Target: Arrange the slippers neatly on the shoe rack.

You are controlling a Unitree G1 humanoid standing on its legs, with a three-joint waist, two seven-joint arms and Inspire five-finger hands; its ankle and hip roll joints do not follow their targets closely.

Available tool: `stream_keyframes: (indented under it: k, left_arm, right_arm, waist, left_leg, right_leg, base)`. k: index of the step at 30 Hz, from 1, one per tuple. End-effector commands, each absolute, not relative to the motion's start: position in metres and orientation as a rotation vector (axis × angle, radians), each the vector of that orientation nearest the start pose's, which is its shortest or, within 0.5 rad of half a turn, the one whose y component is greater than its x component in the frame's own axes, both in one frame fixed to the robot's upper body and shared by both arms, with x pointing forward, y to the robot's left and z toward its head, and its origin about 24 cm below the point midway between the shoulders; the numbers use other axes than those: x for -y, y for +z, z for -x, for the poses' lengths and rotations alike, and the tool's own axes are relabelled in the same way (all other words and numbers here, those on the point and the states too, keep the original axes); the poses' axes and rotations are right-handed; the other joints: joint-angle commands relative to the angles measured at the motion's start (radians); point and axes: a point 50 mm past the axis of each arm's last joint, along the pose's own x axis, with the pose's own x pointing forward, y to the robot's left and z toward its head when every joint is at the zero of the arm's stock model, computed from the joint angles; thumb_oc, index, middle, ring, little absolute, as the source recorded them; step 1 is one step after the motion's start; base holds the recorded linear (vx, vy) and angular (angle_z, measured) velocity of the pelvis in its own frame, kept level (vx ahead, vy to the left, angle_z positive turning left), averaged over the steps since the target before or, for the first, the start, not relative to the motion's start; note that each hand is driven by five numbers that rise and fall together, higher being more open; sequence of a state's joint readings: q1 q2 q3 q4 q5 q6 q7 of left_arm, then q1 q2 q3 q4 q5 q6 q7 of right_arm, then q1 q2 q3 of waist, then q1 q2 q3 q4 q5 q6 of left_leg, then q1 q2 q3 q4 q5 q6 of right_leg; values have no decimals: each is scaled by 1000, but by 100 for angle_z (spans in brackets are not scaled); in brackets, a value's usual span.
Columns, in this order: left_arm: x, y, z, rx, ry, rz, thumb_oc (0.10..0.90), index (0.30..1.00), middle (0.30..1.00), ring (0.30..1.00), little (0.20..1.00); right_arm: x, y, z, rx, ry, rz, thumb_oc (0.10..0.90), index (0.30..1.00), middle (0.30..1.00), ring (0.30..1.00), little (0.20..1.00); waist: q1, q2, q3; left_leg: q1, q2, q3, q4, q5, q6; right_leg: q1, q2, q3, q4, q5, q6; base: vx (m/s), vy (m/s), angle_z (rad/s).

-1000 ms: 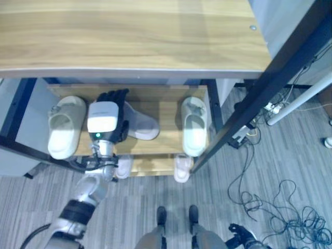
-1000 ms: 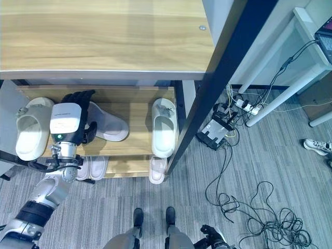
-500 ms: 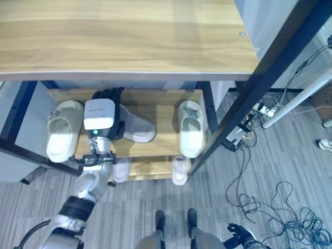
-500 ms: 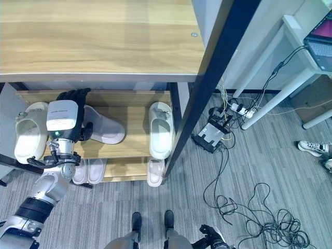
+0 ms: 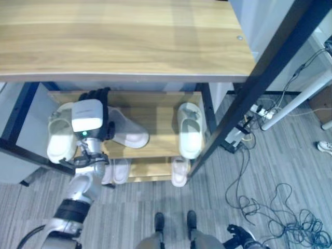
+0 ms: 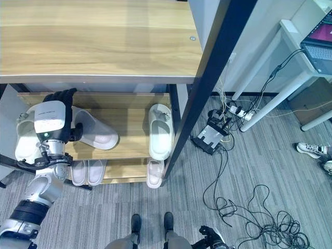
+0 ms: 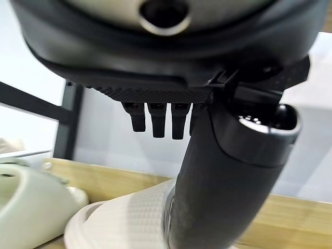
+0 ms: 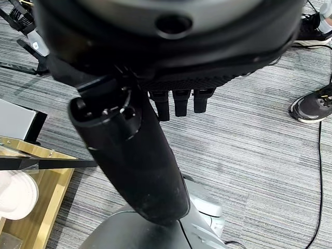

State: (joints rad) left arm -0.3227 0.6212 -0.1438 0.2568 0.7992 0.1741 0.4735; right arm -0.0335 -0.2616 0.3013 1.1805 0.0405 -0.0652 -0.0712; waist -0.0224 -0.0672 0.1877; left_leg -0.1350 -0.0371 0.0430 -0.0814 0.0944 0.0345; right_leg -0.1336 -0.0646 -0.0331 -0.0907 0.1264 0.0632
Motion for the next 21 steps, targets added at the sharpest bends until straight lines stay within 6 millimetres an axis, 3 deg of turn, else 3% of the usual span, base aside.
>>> stream_keyframes:
  k: [1,16,18,21]
  left_arm:
    - [-275,174,-313,419,664,-1468,800,900,900,900,900]
    - [-279,163,-316,341,634,-1475,800,900,900,900,900]
    - [-279,158,-316,315,614,-1445,400,300,300,300,300]
    - [-281,152,-316,287,607,-1409,400,300,300,300,300]
  right_arm:
    - [239,-157,-92,-1153,37,441,800,900,900,900,900]
    - [238,-158,-90,-1162,53,444,800,900,900,900,900]
    - [238,-158,-88,-1171,53,442,800,900,900,900,900]
    - [238,-159,-85,-1184,56,441,800,900,900,900,900]
  waist:
    - [13,40,-59]
    - [10,40,-65]
    - [10,39,-66]
    - [8,39,-67]
  left_leg:
    - [68,24,-7,-6,-144,-33]
    - [78,23,-6,-6,-149,-32]
    - [78,24,-5,-6,-149,-32]
    - [80,23,-4,-6,-150,-31]
  right_leg:
    - [79,6,-28,9,-139,57]
    - [88,5,-27,6,-140,59]
    - [90,4,-28,6,-140,59]
    - [90,5,-26,6,-140,59]
  base:
    - [0,0,0]
    - [0,0,0]
    - [0,0,0]
    - [0,0,0]
